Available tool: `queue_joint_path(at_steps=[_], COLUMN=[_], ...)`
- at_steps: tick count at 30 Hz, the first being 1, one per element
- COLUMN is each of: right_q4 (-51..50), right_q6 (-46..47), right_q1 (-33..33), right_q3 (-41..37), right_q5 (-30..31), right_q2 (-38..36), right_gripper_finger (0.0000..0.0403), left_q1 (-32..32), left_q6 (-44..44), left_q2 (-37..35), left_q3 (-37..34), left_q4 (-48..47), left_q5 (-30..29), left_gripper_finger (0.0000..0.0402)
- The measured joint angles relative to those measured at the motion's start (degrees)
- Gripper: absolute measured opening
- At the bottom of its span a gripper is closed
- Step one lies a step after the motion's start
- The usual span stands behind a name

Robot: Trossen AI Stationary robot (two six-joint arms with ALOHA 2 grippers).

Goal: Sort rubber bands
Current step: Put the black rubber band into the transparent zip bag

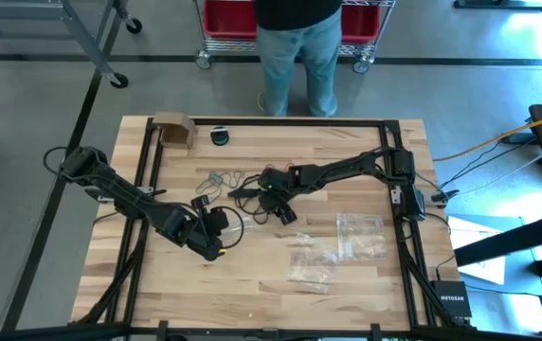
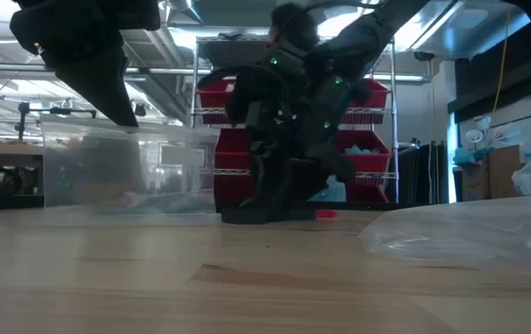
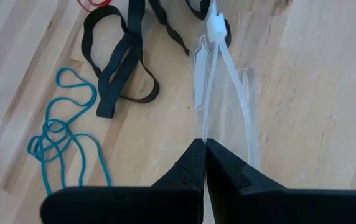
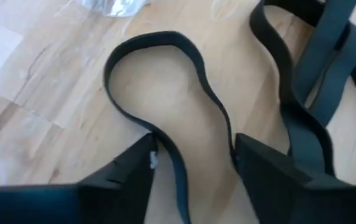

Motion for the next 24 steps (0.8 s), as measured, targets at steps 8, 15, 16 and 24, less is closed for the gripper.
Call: queue_joint_path(at_steps=[8, 15, 16, 24], right_q4=[-2.8, -8.9, -9.7, -11.6], right_q6=[8.7, 16.9, 17.9, 29.4], right_q1=[0.6, 6.1, 7.3, 16.6], right_q3=[-0.1, -0.6, -0.7, -4.8], right_q5=[-0.5, 1.9, 2.4, 10.8], right_q2=[-0.8, -4.4, -5.2, -14.0], right_gripper_finger=[0.0021, 0.0003, 0.0003, 0.0001], left_q1=[0.0, 0.0, 0.0, -0.1], left_q6=[0.2, -0.1, -0.3, -3.0], left_q2=[0.0, 0.0, 0.0, 0.0], left_q3=[0.0, 0.0, 0.0, 0.0], left_q4=[2.3, 4.8, 4.8, 4.8], left_q5=[0.0, 0.0, 0.0, 0.0], left_gripper_finger=[0.0000, 0.0000, 0.0000, 0.0000])
